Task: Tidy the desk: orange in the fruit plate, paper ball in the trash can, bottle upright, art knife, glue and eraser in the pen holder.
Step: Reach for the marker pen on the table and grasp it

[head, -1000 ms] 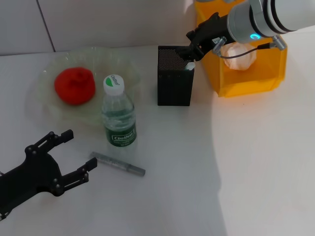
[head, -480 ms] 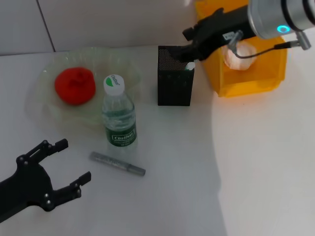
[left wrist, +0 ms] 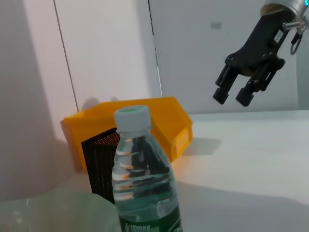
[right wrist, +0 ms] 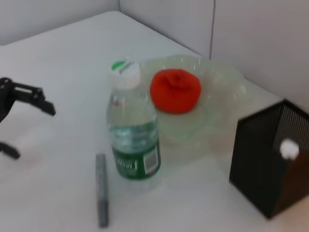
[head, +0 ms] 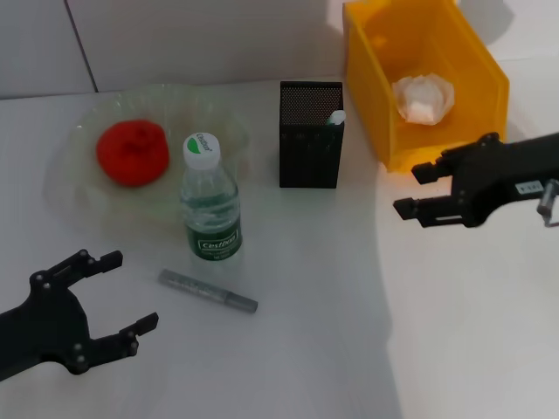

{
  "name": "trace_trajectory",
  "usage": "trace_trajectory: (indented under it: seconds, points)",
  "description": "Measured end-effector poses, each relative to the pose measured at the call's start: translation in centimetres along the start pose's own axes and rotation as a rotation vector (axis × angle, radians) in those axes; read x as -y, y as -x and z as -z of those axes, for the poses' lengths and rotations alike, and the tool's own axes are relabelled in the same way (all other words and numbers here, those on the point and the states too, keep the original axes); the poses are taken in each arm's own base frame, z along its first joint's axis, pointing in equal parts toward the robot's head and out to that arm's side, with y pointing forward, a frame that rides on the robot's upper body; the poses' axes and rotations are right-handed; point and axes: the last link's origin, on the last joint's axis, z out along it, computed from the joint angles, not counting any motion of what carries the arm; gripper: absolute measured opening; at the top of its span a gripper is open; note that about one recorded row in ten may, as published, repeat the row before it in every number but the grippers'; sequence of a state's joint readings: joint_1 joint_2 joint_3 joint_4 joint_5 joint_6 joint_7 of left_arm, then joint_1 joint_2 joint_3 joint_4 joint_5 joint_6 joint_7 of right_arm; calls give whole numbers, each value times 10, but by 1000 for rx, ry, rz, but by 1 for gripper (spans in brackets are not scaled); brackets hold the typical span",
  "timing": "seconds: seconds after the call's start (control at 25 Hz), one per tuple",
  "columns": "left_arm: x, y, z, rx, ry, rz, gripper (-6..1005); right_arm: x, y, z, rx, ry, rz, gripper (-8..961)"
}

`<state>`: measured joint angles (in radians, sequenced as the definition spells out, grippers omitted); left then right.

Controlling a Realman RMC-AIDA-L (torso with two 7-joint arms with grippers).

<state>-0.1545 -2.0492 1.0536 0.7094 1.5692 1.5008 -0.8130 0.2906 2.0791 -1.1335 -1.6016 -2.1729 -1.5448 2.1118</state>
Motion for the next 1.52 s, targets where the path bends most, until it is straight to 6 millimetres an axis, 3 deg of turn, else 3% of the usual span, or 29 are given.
trace_trajectory:
  seconds: [0.12, 0.44, 0.48, 0.6, 0.64, 0.76, 0.8, 0.92, 1.52]
  points:
    - [8, 2, -4, 66, 26, -48, 860, -3, -27, 4, 25, 28, -56, 552]
    - [17, -3, -6, 138, 76, -113, 860, -6, -30, 1, 36, 67, -103, 551]
    - [31, -18, -13, 245, 147, -181, 860, -6, -29, -1, 35, 73, -107, 551]
    - [39, -29, -18, 320, 177, -222, 860, -2, -30, -4, 37, 82, -128, 551]
    - [44, -40, -25, 363, 206, -276, 859, 0, -31, -5, 40, 86, -136, 551]
    - [44, -40, -25, 363, 206, -276, 859, 2, -35, -9, 40, 101, -154, 551]
    - [47, -59, -46, 436, 286, -362, 858, 2, -36, -10, 39, 106, -158, 551]
    - [49, -73, -75, 528, 389, -461, 858, 0, -45, -9, 37, 101, -150, 551]
    - [45, -81, -112, 665, 527, -675, 853, -2, -58, -12, 28, 118, -189, 550]
